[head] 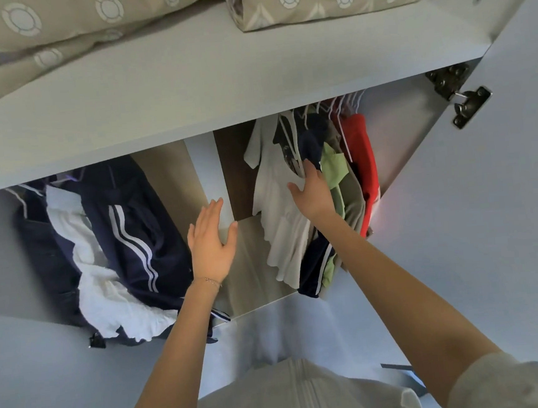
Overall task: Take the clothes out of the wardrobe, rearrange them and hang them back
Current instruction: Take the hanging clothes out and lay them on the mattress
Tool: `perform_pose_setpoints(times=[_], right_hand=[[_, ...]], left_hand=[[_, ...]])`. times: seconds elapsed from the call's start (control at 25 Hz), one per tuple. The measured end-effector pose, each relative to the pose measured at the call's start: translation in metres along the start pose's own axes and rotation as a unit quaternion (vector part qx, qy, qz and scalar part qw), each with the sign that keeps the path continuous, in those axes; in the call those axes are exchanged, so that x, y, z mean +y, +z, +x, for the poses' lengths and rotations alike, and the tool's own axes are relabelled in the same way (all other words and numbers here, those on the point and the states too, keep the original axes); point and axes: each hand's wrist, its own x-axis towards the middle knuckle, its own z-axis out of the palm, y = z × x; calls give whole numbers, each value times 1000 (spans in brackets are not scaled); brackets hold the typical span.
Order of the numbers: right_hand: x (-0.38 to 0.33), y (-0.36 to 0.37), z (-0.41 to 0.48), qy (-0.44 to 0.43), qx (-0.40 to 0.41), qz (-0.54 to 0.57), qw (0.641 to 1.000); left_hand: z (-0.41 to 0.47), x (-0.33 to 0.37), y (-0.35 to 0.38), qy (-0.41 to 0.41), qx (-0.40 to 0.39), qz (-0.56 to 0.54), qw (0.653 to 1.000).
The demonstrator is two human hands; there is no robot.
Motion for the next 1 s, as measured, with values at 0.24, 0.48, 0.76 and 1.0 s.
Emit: perform_pose_setpoints(times=[0.24, 0.48, 0.76, 1.0], right_hand=[[-5, 12, 33, 53, 16, -17, 998], [-14, 7, 20, 35, 67, 94, 993], [-30, -8, -29, -81, 96, 127, 984], [-25, 32, -74, -86, 19, 105, 991]], left_hand=[[2, 1, 3, 13, -28, 4, 1000], [11, 9, 6, 24, -39, -11, 999], [24, 24, 6, 15, -65, -151, 986], [39, 57, 11, -97, -95, -338, 931]])
